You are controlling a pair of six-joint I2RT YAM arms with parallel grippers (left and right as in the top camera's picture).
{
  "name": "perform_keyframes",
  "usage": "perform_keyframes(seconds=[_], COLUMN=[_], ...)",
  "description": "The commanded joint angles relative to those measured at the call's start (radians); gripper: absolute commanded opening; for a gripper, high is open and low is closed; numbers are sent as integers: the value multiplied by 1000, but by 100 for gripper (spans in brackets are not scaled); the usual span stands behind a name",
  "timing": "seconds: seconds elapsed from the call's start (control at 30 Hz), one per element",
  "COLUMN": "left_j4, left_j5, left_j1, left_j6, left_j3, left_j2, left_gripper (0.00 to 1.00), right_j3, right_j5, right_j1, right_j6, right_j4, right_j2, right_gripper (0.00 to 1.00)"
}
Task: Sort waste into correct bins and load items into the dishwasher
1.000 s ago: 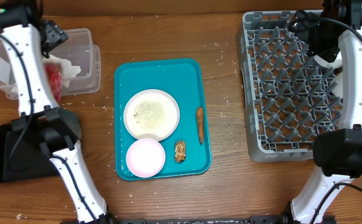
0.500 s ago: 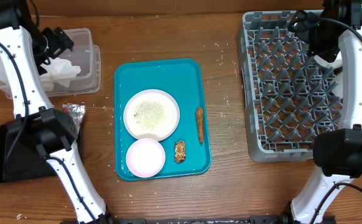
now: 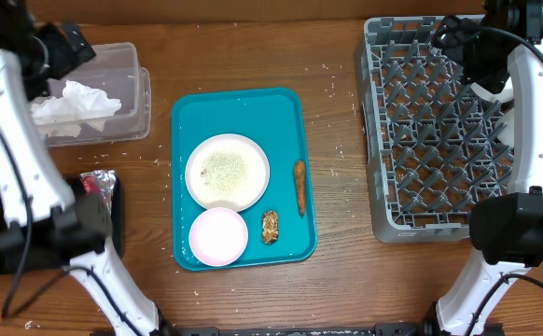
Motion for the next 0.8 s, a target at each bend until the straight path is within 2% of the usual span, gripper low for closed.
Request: perform_keyframes(seconds=[0.0,0.2,0.43,0.77], left_j4=[-3,-3,-3,44], left_j5=[-18,-75,-140,-168], left_j1=[2,2,2,2], left_j6=[49,48,21,10], left_j3=[-2,-206,-613,-1050], left_j2=[-134,-339,-578,-624], left_gripper=[100,100,100,97], right_j3=[23,23,23,23], right_j5=[10,10,10,10], right_j1=[0,0,0,0], right_j6=[4,4,4,4], right_j4=[3,3,3,3], right_j2=[-32,-32,-32,-32], right_gripper=[100,100,100,100])
